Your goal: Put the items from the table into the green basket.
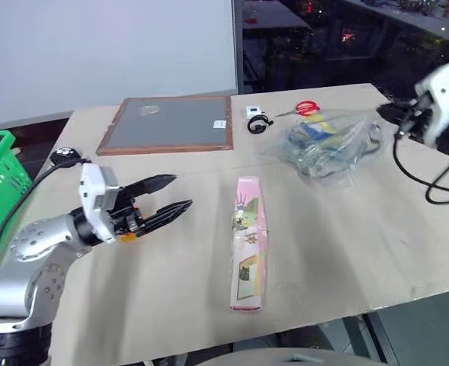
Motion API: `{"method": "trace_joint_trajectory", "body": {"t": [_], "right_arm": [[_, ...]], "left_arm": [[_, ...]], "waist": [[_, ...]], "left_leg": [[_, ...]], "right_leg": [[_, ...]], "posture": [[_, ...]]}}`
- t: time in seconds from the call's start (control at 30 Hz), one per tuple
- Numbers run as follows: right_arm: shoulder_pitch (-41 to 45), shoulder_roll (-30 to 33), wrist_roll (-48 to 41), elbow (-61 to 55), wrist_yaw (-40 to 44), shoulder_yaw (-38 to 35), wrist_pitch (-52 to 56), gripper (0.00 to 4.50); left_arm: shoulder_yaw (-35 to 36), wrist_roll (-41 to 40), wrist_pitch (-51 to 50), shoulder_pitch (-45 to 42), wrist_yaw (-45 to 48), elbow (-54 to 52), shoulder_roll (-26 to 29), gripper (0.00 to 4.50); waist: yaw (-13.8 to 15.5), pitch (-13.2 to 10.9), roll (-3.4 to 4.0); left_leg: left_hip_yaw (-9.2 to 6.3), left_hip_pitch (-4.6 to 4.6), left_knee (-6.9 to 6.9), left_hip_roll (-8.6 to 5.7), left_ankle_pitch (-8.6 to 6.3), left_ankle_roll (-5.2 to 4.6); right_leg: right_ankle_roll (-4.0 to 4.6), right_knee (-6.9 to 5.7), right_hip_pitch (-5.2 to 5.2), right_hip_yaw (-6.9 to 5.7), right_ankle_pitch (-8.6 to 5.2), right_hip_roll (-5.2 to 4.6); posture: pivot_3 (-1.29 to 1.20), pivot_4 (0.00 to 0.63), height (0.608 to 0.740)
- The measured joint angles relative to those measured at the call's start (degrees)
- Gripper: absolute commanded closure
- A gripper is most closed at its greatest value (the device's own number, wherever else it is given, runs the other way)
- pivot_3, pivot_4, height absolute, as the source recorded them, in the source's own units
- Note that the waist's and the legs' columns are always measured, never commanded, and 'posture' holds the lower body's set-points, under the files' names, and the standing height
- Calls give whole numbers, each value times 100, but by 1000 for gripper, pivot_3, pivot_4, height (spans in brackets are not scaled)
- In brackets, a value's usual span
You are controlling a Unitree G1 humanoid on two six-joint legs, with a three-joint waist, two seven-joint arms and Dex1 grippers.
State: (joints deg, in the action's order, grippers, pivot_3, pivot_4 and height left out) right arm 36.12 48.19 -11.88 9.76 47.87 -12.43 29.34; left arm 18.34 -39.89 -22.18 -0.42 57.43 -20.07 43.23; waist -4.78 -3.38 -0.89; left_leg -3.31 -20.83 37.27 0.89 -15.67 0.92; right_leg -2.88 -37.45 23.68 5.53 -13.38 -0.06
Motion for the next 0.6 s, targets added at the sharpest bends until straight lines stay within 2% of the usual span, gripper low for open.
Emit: {"method": "trace_joint_trajectory", "body": {"t": [0.07,0.1,0.13,0.2,0.23,0.37,0.4,0.5,0.6], "right_arm": [[-355,121,-52,-42,-105,-328,2,4485],[-529,177,-57,-33,-177,-503,-20,3874],[-739,291,-26,-7,-248,-654,-100,3594],[-950,444,18,100,-380,-884,-193,2615],[-972,505,21,183,-456,-1002,-226,2342],[-1030,713,-58,224,-570,-1459,-519,355],[-1085,713,-164,129,-493,-1522,-565,65],[-1500,556,-945,-787,124,-1585,-362,65],[-2005,376,-1471,-1491,539,-1530,-190,65]], "left_arm": [[-176,113,3,-226,-22,192,-41,1062],[-251,171,5,-305,-22,285,-48,1062],[-337,226,10,-381,-11,359,-49,1062],[-382,297,33,-419,24,476,-52,1062],[-419,328,39,-436,34,536,-55,1062],[-550,374,10,-463,99,567,-106,1062],[-550,365,-21,-462,106,564,-106,1062],[-569,364,-167,-376,44,475,-121,1062],[-585,366,-266,-202,-92,254,-133,1062]], "waist": [[-79,1,1],[-107,1,1],[-159,1,1],[-251,2,2],[-308,2,3],[-556,2,2],[-602,2,2],[-771,2,1],[-810,4,-3]], "left_leg": [[-1,1,6,-2,0,0],[0,2,9,-2,0,0],[3,3,9,-4,0,-1],[7,6,11,-5,0,-1],[14,9,11,-5,0,-1],[19,14,12,-5,1,-1],[21,13,12,-2,1,-1],[21,15,11,5,1,-2],[15,15,14,6,1,-2]], "right_leg": [[-2,-4,-2,1,0,0],[-2,-6,-4,2,-1,0],[-2,-9,-4,6,-1,0],[-4,-13,-4,12,-1,-1],[-6,-17,-4,18,-3,-1],[-24,-25,-12,24,-12,1],[-25,-26,-16,26,-13,3],[-29,-30,-29,28,-15,10],[-30,-30,-30,26,-15,11]], "posture": [[-144,0,740],[-144,0,740],[-144,0,740],[-173,0,740],[-173,0,740],[-180,0,740],[-178,0,740],[-172,0,740],[-143,0,740]]}}
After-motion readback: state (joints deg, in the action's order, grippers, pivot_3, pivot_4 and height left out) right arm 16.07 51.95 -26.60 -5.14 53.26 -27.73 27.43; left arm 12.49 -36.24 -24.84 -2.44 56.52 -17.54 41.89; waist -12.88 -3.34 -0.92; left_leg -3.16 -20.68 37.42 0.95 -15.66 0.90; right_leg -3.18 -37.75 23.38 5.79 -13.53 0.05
